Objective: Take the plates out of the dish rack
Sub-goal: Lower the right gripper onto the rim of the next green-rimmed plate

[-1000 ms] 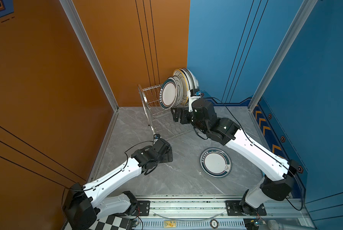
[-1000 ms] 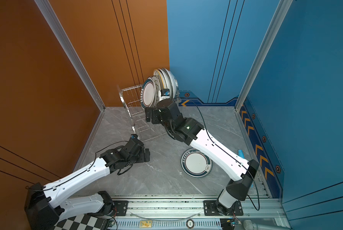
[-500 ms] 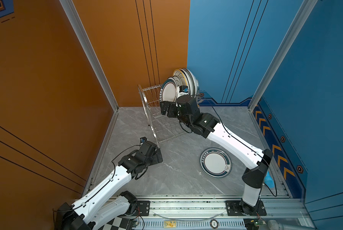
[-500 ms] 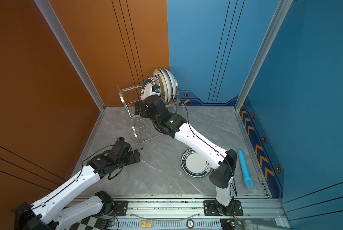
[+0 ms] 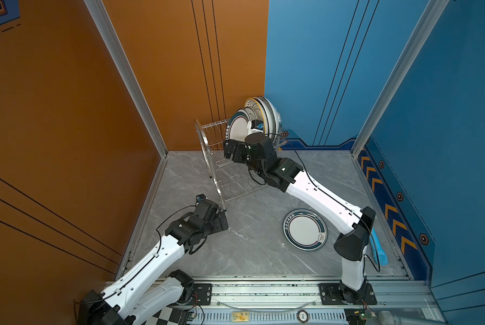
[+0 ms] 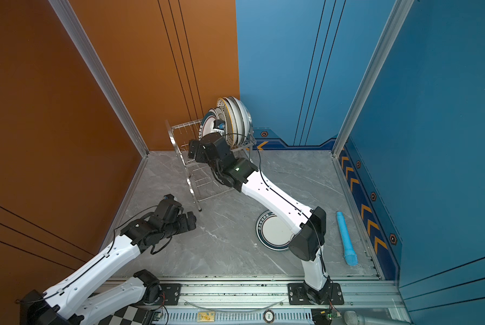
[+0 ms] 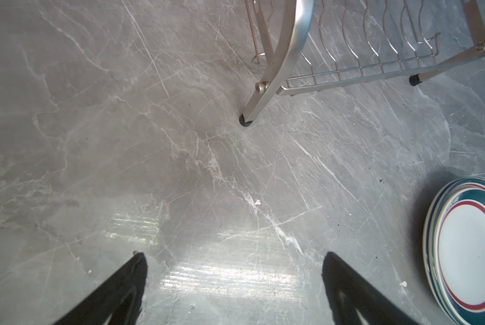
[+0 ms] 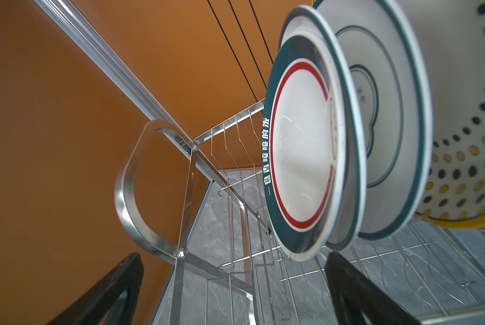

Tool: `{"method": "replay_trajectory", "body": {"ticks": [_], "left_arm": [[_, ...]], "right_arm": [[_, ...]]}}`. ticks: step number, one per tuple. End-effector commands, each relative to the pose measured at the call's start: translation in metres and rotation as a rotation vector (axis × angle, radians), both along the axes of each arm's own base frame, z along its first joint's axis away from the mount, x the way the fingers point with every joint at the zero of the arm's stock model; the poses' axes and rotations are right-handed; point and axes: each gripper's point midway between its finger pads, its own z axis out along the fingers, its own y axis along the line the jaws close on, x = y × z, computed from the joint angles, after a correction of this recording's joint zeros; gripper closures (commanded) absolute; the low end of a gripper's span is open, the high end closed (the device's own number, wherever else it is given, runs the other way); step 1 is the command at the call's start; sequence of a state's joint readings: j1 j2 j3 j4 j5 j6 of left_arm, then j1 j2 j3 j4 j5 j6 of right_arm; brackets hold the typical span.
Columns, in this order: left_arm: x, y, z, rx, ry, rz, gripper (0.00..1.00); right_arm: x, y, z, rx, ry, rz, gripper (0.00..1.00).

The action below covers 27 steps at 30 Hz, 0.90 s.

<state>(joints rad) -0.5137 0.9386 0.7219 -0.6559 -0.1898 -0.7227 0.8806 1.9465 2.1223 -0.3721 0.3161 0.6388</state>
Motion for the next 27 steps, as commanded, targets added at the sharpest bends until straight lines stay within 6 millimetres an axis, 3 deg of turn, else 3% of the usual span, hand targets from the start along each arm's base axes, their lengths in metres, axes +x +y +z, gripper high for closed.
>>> {"method": "replay_trajectory", "body": {"ticks": [1, 11, 27], "left_arm": [[-0.008, 0.004, -0.007, 0.008, 0.031, -0.015, 0.02], [-0.008, 0.006, -0.009, 0.006, 0.036, -0.009, 0.02], [-0.008, 0.005, -0.016, -0.001, 0.045, -0.014, 0.02]], "right_arm": [[0.008, -0.003, 0.008, 0.037, -0.015, -0.035, 0.01], [0.017, -0.004, 0.001, 0.031, -0.005, -0.050, 0.03], [0.028, 0.009, -0.001, 0.054, -0.009, -0.018, 0.14]]}}
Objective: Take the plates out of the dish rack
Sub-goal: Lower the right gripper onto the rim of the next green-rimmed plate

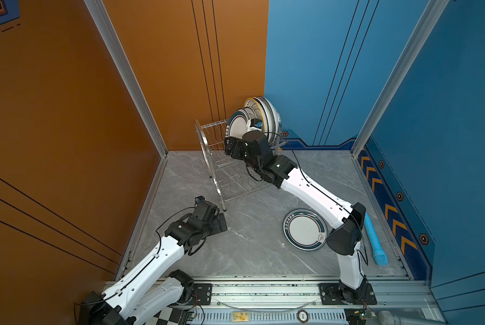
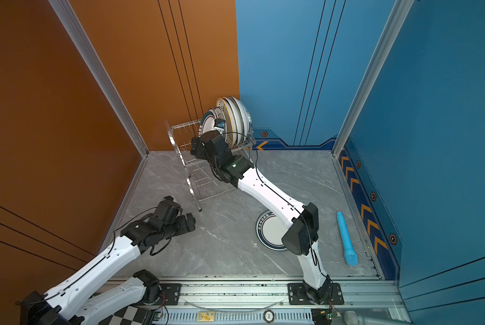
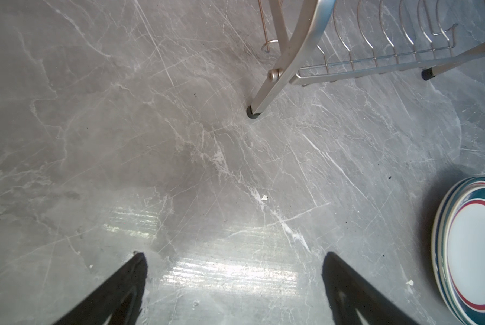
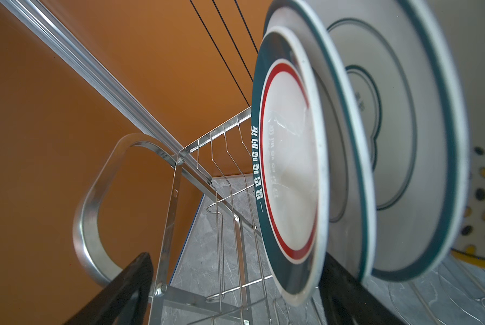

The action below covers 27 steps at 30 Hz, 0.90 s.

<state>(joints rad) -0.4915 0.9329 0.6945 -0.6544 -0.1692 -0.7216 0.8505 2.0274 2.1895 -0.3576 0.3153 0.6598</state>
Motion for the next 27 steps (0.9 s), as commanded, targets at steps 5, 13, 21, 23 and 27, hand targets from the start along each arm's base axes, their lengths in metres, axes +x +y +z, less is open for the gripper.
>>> {"method": "replay_trajectory", "body": {"ticks": [5, 13, 21, 23, 27], "left_arm": [[-0.004, 0.000, -0.007, -0.001, 0.022, -0.026, 0.02], [-0.004, -0.001, -0.007, -0.008, 0.021, -0.031, 0.02], [-0.003, -0.001, -0.006, -0.013, 0.022, -0.031, 0.02], [-0.003, -0.001, -0.007, -0.013, 0.023, -0.032, 0.02], [-0.002, -0.003, -0.008, -0.015, 0.026, -0.034, 0.02]], "right_arm": [[0.005, 0.005, 0.008, 0.012, -0.020, 0.004, 0.20], [0.014, 0.000, -0.006, -0.110, -0.043, -0.072, 0.35], [0.027, -0.002, -0.021, -0.185, -0.040, -0.106, 0.54], [0.028, -0.002, -0.023, -0.195, -0.042, -0.107, 0.58], [0.030, -0.002, -0.028, -0.214, -0.043, -0.112, 0.67]]}}
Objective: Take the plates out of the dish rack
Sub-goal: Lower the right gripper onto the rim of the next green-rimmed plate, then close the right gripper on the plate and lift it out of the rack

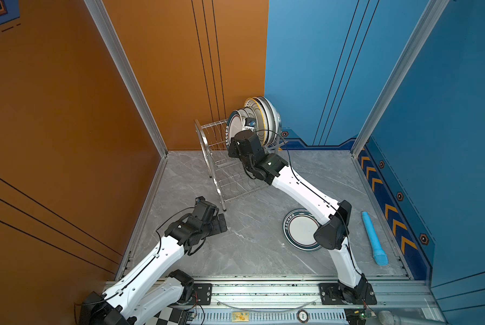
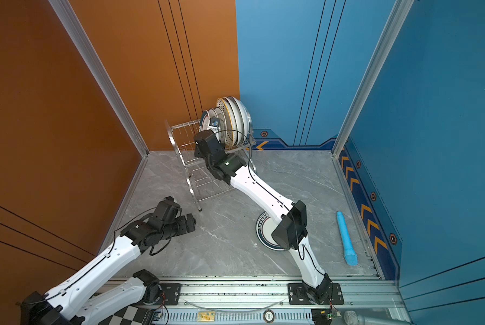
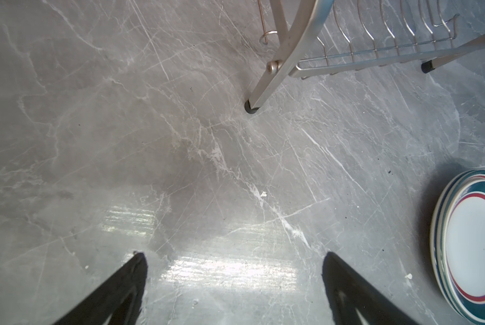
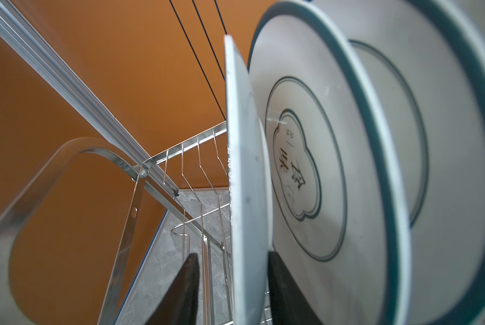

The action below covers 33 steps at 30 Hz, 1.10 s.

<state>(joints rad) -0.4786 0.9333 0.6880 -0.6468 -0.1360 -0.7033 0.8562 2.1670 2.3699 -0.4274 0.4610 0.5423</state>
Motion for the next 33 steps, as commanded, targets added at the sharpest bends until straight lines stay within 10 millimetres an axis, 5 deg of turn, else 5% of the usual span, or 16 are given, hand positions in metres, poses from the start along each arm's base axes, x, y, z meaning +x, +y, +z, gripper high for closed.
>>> {"method": "replay_trajectory", "body": {"ticks": [1, 20, 33], "left_arm": [[-0.001, -0.001, -0.006, -0.001, 0.017, -0.014, 0.02], [-0.001, 0.002, -0.015, 0.003, 0.035, -0.005, 0.02], [-0.001, 0.003, -0.014, -0.011, 0.025, 0.008, 0.02]], "right_arm": [[0.006, -0.001, -0.015, -0.062, 0.015, -0.012, 0.69], [0.005, 0.013, -0.007, -0.105, -0.048, 0.014, 0.90], [-0.013, 0.021, 0.022, -0.150, -0.153, 0.001, 0.95]]}}
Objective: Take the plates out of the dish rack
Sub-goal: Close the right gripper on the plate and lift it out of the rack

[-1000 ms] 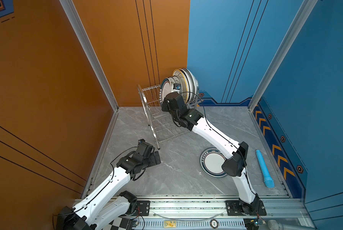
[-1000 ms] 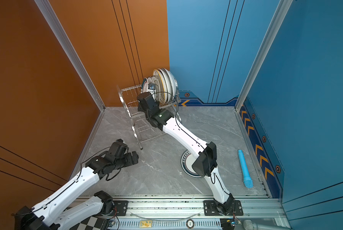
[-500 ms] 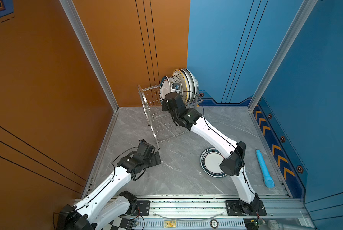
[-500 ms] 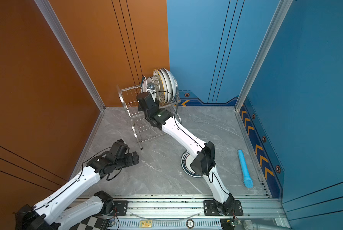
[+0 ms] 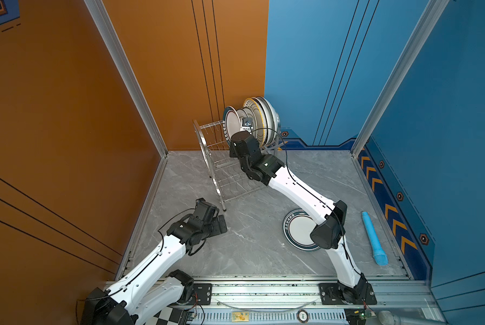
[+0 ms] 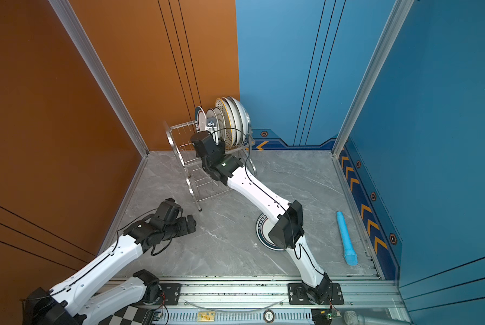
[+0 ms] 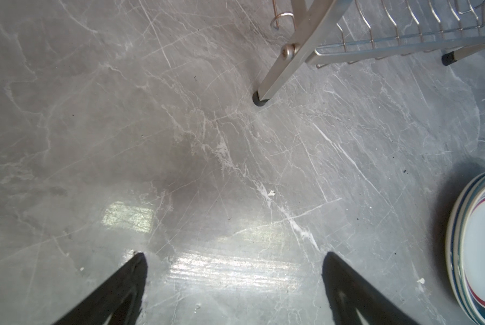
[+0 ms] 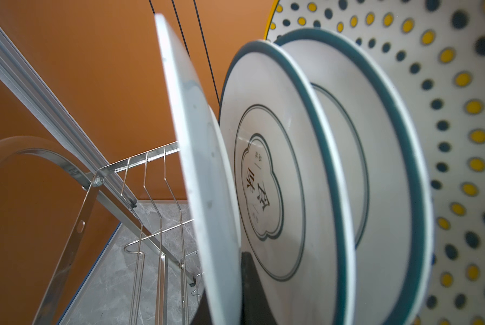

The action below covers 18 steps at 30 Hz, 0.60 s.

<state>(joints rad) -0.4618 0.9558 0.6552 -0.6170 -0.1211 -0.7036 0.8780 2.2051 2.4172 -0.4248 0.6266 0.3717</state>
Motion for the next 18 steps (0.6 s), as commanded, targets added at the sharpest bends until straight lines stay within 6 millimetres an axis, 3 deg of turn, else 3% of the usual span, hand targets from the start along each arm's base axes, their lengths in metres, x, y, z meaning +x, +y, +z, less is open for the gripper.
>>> {"method": "replay_trajectory", "body": {"ticks": [1, 18], "left_arm": [[-0.002, 0.002, 0.000, -0.009, -0.006, 0.000, 0.02], [-0.003, 0.015, 0.009, -0.037, -0.067, 0.093, 0.02]], "right_arm": [[-0.020, 0.033, 0.023, 0.020, -0.078, 0.101, 0.96], [-0.062, 0.025, 0.116, -0.015, -0.341, 0.053, 0.98]]}}
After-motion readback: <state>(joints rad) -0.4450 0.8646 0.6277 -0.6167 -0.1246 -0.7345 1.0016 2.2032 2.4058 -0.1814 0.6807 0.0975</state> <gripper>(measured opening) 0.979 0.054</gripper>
